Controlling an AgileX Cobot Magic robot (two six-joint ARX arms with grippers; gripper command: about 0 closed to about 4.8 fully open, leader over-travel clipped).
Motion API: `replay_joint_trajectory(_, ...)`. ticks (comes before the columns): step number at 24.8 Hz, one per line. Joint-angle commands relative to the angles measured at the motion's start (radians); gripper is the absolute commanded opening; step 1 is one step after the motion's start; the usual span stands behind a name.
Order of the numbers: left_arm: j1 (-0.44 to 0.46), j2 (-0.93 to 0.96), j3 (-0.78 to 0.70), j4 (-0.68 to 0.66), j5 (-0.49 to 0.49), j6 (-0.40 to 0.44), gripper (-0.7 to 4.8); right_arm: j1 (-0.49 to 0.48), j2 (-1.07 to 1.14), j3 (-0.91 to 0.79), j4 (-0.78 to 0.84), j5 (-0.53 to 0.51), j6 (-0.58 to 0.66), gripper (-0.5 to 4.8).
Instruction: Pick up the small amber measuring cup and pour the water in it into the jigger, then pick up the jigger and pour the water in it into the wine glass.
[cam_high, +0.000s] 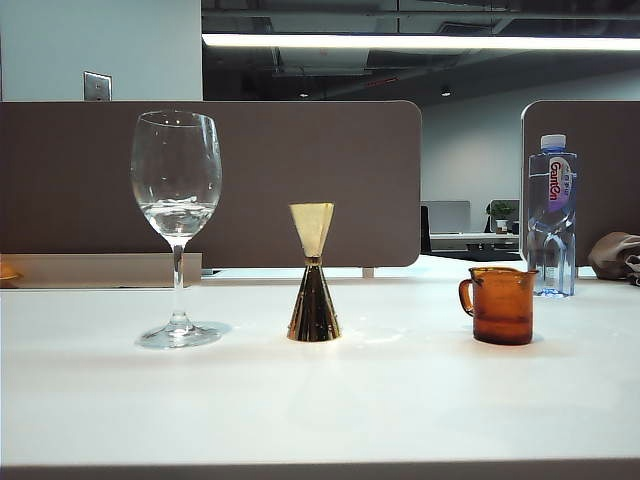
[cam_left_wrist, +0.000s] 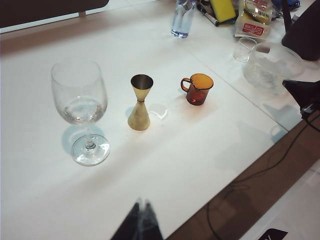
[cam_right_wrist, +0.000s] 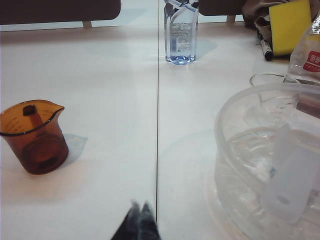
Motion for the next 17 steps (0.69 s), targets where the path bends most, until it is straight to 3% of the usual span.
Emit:
replay_joint_trajectory(1, -0.001, 0.0, 0.001, 0.013, 0.004, 0.004, -0.02, 0.0, 0.001, -0.005, 0.002, 0.001, 0.001, -0.05)
replay_joint_trajectory(15, -0.004, 0.0, 0.001, 0.013, 0.004, 0.004, -0.02, 0.0, 0.001, -0.005, 0.003, 0.0, 0.002, -0.05)
replay_joint_trajectory(16, -0.004, 0.0, 0.001, 0.013, 0.004, 0.004, -0.02, 0.0, 0.001, -0.005, 0.014, -0.001, 0.014, -0.05)
replay_joint_trajectory(17, -0.004, 0.0, 0.001, 0.013, 0.004, 0.004, -0.02, 0.001, 0.001, 0.002, 0.053, -0.003, 0.114, -0.05)
